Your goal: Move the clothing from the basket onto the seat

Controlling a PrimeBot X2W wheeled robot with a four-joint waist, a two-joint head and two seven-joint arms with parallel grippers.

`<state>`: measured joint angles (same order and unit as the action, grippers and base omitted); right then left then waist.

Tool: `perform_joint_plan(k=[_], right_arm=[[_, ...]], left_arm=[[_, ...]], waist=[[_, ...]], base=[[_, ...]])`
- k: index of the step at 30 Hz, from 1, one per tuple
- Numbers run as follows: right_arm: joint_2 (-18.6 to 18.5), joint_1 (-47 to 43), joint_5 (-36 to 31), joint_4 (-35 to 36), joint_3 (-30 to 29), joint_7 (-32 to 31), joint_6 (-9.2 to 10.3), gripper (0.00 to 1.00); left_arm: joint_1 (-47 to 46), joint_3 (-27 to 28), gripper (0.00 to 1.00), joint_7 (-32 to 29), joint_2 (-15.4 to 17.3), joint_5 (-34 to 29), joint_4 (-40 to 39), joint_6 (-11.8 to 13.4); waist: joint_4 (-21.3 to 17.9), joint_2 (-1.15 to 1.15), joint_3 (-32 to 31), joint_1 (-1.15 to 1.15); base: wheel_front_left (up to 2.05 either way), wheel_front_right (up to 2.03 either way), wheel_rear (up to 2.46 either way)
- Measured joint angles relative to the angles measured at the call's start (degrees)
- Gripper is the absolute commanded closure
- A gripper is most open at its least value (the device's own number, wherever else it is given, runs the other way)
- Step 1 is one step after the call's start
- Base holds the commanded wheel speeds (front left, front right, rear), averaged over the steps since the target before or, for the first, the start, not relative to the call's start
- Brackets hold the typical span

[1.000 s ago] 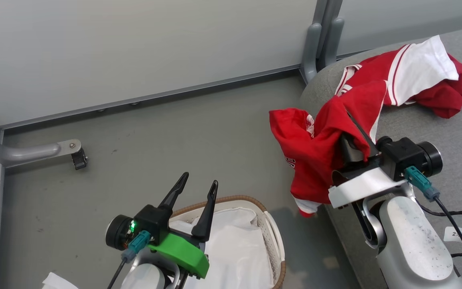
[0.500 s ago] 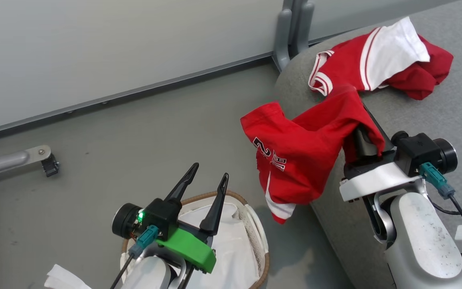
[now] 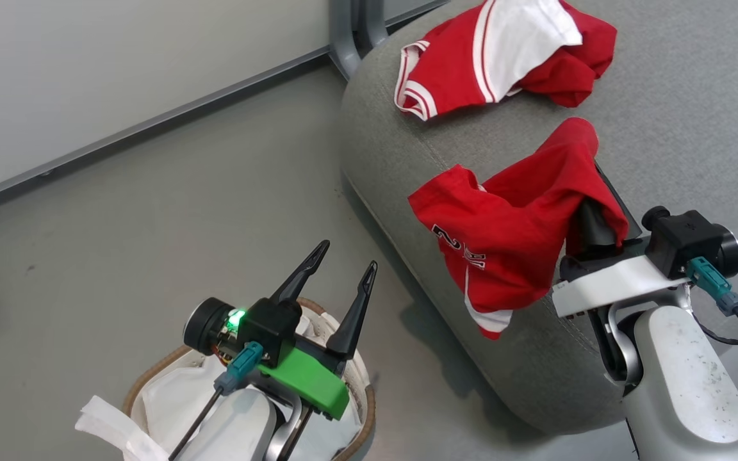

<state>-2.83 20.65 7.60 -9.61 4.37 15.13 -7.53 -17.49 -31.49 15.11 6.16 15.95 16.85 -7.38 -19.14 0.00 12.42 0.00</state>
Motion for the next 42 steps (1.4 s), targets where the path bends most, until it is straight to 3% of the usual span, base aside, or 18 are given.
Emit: perform_joint_plan(k=[6,15,19,27,30,34,42], right_arm=[[0.0,1.2,-0.3,-0.8,-0.7,0.0,0.00,1.00],[-0.7,13.9,-6.0,-3.7,-2.2,0.0,0.00,1.00],[-4.5,23.1,-7.1,-6.5,-4.7,0.0,0.00,1.00],[-16.4,36.7,-8.0,-13.7,-12.9,0.0,0.00,1.00],[-20.0,37.5,-8.7,-17.2,-15.4,0.0,0.00,1.00],[-21.9,37.2,-8.7,-21.2,-18.9,0.0,0.00,1.00],[-19.5,32.1,-9.2,-28.2,-22.5,0.0,0.00,1.00]], left_arm=[[-1.7,-1.3,0.00,0.0,0.2,0.0,0.2,0.0],[-3.7,-1.1,0.00,0.0,0.4,-0.1,-0.2,0.0],[-4.7,-1.1,0.00,0.0,0.6,-0.6,-0.6,0.0],[-6.8,-2.2,0.00,0.0,0.0,-1.3,-1.6,0.0],[-7.2,-2.6,0.00,0.0,-0.2,-1.5,-2.0,0.0],[-7.3,-2.2,0.00,0.0,-0.3,-1.9,-2.5,0.0],[-7.3,-1.7,0.00,0.0,0.1,-3.1,-3.4,0.0]], waist=[[-2.6,0.00,3.2,0.00],[-1.0,0.00,6.7,0.00],[1.0,0.00,8.3,0.00],[6.9,0.00,11.5,0.00],[9.4,0.00,12.5,0.00],[12.4,0.00,14.3,0.00],[14.6,0.00,18.9,0.01]], base=[[0.00,0.00,0.00],[0.00,0.00,0.00],[0.00,0.00,0.00],[0.00,0.00,0.00],[0.00,0.00,0.00],[0.00,0.00,0.00],[0.00,0.00,0.00]])
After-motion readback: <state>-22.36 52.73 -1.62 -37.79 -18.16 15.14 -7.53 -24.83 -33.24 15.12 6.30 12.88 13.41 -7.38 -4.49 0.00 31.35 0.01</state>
